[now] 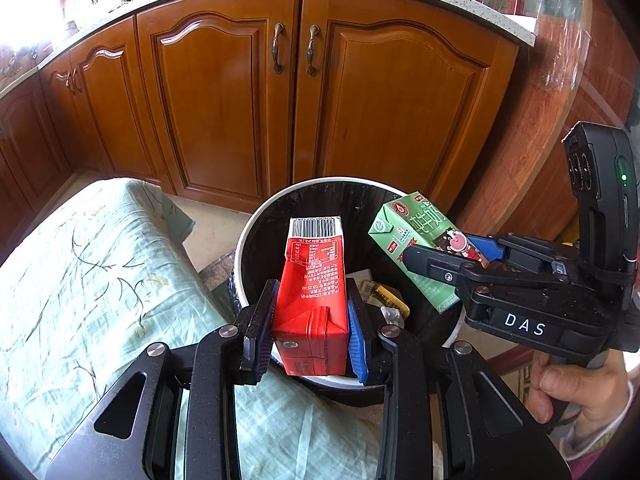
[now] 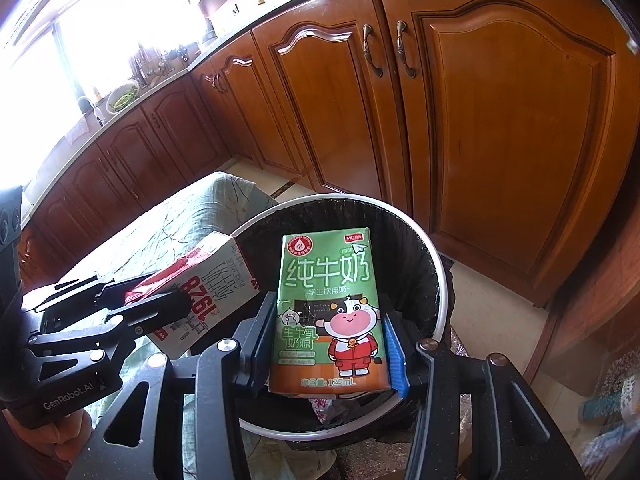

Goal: Collect trash

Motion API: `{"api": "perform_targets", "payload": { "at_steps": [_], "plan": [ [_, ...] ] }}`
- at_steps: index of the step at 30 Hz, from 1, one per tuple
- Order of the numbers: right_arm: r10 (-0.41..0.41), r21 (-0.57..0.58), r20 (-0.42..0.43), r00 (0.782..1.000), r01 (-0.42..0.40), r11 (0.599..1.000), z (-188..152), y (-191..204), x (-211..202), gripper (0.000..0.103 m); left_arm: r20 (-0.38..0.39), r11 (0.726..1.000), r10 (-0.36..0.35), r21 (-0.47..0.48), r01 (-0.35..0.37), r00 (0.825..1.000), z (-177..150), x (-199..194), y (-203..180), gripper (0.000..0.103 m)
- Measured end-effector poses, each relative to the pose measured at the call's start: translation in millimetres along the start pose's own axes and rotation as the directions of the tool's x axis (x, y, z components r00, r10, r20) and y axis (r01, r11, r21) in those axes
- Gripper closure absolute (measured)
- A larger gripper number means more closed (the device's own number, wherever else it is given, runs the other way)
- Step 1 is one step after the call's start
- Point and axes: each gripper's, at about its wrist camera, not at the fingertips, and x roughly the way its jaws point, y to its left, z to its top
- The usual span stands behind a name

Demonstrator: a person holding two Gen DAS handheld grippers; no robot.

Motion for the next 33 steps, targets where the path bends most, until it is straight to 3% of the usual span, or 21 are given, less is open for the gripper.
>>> {"api": "perform_targets", "payload": {
  "at_steps": [10, 11, 12, 14, 16, 20, 23, 33],
  "plan": [
    [0.007, 0.024, -0.006, 1.000, -0.007, 1.000, 1.1, -7.6, 1.7, 0.054, -0.004, 1.000, 0.002, -0.010, -0.002, 1.000, 0.8, 1.1, 0.5, 0.073],
    [0.006, 0.030, -0.003, 1.000, -0.006, 1.000, 0.8, -8.6, 0.2, 0.053, -0.005, 1.000, 0.005, -0.014, -0.005, 1.000, 0.6, 0.9, 1.1, 0.072],
    [0.007, 0.036, 0.003, 1.000, -0.007, 0.999, 0.2, -9.3, -1.9, 0.053, -0.009, 1.000, 0.006, -0.018, -0.006, 1.000, 0.7, 0.4, 1.8, 0.064],
    [0.015, 0.050, 0.018, 1.000, -0.016, 0.999, -1.6, -9.9, -7.3, 0.046, 0.001, 1.000, 0.011, -0.030, -0.011, 1.000, -0.4, -2.6, 3.8, 0.042],
    [0.022, 0.060, 0.037, 0.999, -0.024, 0.998, -1.6, -9.2, -13.6, 0.042, 0.023, 0.999, 0.015, -0.037, -0.014, 1.000, -1.8, -9.2, 6.0, 0.041],
    [0.040, 0.081, 0.089, 0.995, -0.047, 0.996, -7.4, -4.9, -29.1, 0.021, 0.043, 0.999, 0.017, -0.046, -0.015, 0.999, -4.9, -21.2, 11.2, 0.040],
    [0.056, 0.100, 0.120, 0.991, -0.068, 0.993, -13.7, 0.3, -37.9, 0.013, 0.061, 0.998, 0.025, -0.063, -0.021, 0.998, -11.9, -31.9, 17.7, 0.037],
    [0.097, 0.137, 0.180, 0.979, -0.123, 0.983, -49.7, 34.2, -53.7, 0.008, 0.114, 0.981, 0.037, -0.195, -0.014, 0.993, -57.0, -71.6, 48.1, 0.032]
  ]
}}
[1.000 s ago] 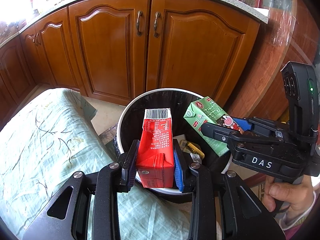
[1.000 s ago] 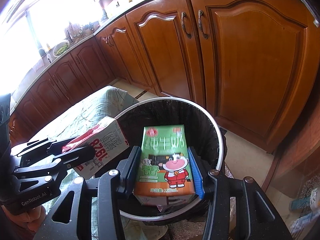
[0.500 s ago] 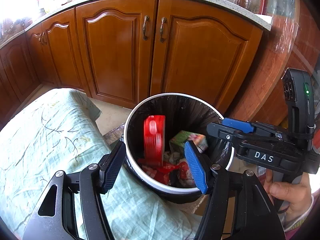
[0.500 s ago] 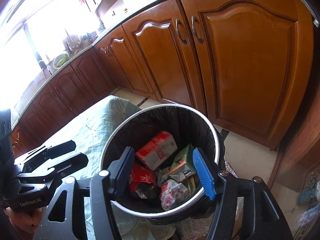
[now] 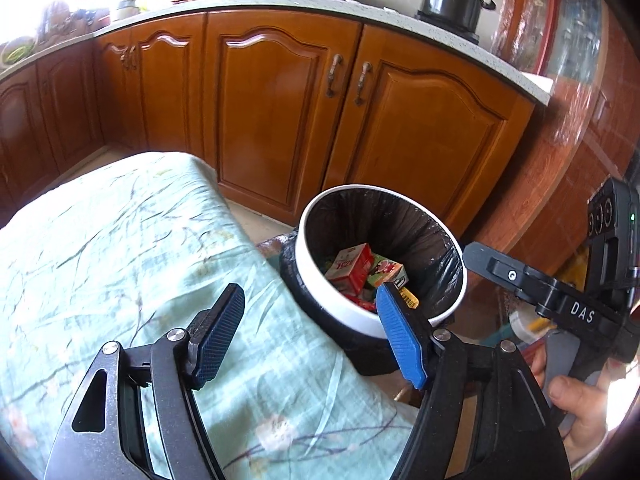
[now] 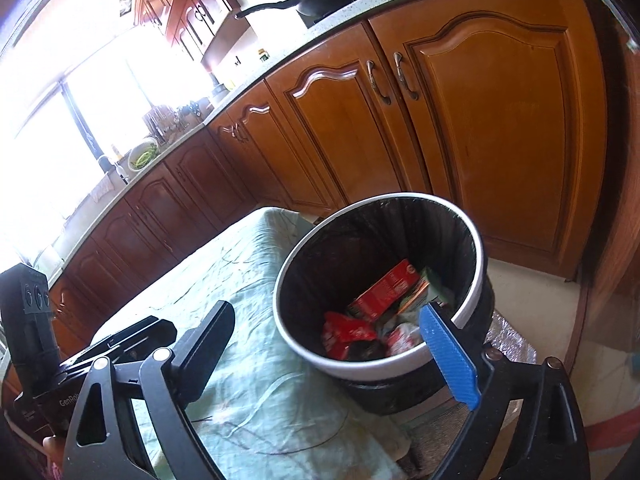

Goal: Collect trash

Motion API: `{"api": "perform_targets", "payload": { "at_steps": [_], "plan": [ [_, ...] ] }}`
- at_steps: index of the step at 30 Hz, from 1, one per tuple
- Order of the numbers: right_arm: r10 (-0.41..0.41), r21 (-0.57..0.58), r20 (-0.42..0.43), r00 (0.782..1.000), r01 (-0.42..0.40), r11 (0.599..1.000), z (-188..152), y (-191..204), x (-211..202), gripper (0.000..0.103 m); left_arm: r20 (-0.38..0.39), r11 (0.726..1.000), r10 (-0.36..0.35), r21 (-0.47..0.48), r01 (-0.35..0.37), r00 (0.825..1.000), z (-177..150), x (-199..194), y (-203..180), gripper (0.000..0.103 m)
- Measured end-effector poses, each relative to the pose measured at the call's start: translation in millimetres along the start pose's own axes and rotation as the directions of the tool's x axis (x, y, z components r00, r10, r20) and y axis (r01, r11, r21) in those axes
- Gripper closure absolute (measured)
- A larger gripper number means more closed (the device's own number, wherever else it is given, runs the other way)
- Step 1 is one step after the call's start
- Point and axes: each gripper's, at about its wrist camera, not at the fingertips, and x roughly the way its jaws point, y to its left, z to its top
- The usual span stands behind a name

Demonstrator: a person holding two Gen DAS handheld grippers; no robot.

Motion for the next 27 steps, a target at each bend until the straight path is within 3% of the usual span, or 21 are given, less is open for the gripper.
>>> {"api": "perform_targets", "payload": {
  "at_steps": [7, 11, 16, 18, 20, 23, 27],
  "plan": [
    [-0.002, -0.028, 0.090, 0.996, 0.005, 1.000, -40.7, 27.9, -16.1, 0.003, 0.092, 0.995, 0.040, -0.094, -0.031, 0.995, -29.7, -38.1, 26.7, 0.016],
    [-0.034, -0.071, 0.132, 0.991, 0.044, 0.997, -56.2, 38.8, -22.7, 0.002, 0.137, 0.990, 0.055, -0.139, -0.036, 0.989, -50.2, -53.4, 42.4, 0.014],
    [-0.061, -0.103, 0.223, 0.973, 0.085, 0.991, -64.4, 48.6, -43.3, 0.001, 0.191, 0.989, 0.106, -0.121, -0.084, 0.976, -71.7, -66.7, 44.0, 0.011],
    [-0.076, -0.128, 0.285, 0.955, 0.116, 0.985, -66.8, 56.1, -56.2, 0.000, 0.226, 0.989, 0.121, -0.111, -0.098, 0.966, -78.1, -74.3, 42.3, 0.010],
    [-0.060, -0.171, 0.362, 0.930, 0.129, 0.977, -71.9, 64.3, -71.4, 0.000, 0.263, 0.988, 0.141, -0.097, -0.119, 0.954, -82.5, -83.3, 39.9, 0.002],
    [-0.042, -0.227, 0.435, 0.899, 0.154, 0.962, -79.8, 74.1, -84.2, 0.000, 0.333, 0.982, 0.186, -0.072, -0.172, 0.924, -87.1, -99.9, 34.9, 0.000],
    [-0.039, -0.239, 0.416, 0.909, 0.150, 0.959, -85.9, 75.5, -80.1, 0.000, 0.400, 0.968, 0.249, -0.067, -0.242, 0.882, -92.2, -114.7, 31.8, 0.000]
  ]
}}
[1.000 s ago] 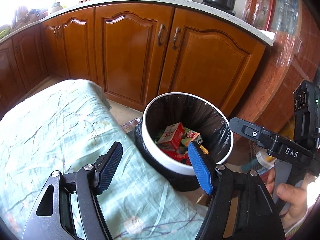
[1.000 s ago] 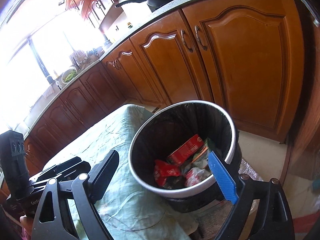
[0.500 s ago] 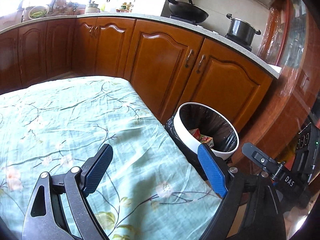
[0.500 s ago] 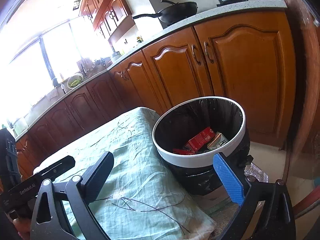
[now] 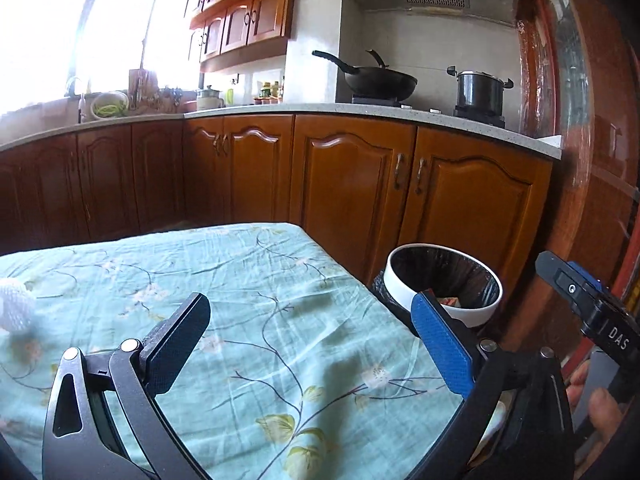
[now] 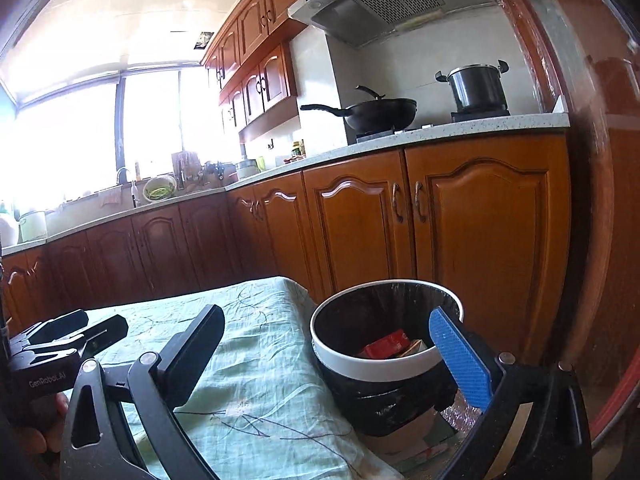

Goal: Collect trash

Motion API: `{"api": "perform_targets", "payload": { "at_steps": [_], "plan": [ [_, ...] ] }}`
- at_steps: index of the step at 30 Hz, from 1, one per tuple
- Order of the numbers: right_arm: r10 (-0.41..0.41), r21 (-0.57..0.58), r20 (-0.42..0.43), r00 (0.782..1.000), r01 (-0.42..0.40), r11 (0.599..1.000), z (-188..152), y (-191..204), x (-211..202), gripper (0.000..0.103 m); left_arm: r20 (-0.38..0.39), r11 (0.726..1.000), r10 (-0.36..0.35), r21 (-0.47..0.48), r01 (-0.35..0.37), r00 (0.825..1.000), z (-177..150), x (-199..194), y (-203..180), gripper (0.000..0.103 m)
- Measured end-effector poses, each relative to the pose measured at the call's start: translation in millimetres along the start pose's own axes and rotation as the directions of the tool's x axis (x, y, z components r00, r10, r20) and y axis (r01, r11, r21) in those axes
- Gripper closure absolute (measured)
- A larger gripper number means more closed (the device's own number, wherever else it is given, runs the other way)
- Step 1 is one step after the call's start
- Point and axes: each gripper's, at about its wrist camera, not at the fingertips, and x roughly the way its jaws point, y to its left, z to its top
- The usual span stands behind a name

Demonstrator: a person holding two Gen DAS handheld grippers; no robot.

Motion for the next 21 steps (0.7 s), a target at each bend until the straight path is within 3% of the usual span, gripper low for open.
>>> {"api": "perform_targets", "payload": {
  "at_steps": [7, 21],
  "plan": [
    [0.004, 0.021, -0.044, 0.999, -0.003, 1.000, -14.4, -4.6, 4.4, 0.000, 0.012, 0.997, 0.075, 0.026, -0.075, 0.997, -10.3, -7.0, 2.9, 0.000],
    [0.011, 0.028, -0.065, 0.998, -0.009, 1.000, -22.4, -6.4, 7.7, 0.000, -0.009, 0.993, 0.099, 0.059, -0.099, 0.995, -19.5, -10.2, -2.7, 0.000]
  ]
}}
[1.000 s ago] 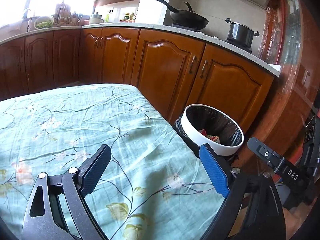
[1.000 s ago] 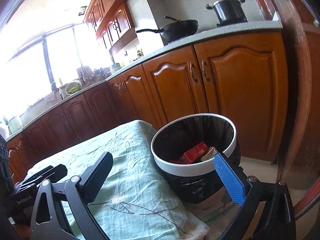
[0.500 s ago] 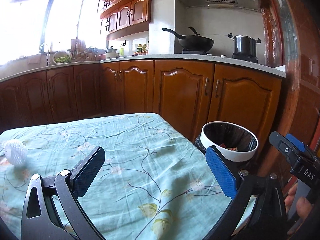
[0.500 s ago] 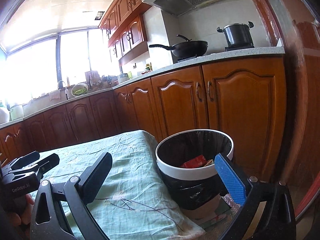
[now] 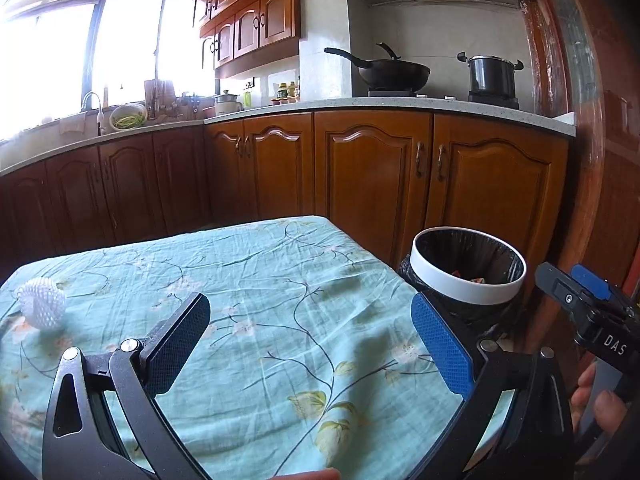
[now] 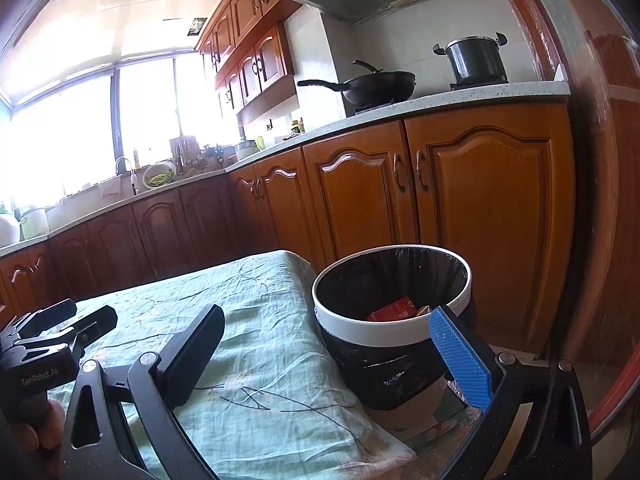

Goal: Collect trash

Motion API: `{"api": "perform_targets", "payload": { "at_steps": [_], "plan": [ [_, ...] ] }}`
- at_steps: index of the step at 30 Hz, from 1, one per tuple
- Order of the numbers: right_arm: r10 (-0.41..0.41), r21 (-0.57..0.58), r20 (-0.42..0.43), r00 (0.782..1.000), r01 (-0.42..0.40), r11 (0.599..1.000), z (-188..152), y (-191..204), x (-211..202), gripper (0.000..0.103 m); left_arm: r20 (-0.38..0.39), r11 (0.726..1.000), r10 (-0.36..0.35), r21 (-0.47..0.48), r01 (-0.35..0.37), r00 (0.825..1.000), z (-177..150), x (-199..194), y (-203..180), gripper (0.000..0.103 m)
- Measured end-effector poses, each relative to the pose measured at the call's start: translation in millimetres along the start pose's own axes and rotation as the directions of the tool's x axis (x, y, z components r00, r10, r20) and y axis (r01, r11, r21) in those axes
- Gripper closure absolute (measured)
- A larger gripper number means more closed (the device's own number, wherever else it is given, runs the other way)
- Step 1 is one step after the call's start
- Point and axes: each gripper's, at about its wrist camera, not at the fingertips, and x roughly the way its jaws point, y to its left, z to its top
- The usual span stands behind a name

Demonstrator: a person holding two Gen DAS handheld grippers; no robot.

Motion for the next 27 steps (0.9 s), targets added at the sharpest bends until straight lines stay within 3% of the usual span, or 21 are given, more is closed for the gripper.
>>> {"api": "perform_targets", "payload": {
  "at_steps": [27],
  "plan": [
    [0.024, 0.010, 0.034, 0.999, -0.024, 1.000, 3.6, -0.8, -5.8, 0.000, 0.017, 0.999, 0.031, -0.015, -0.031, 0.999, -1.5, -5.3, 0.2, 0.000]
  ]
}}
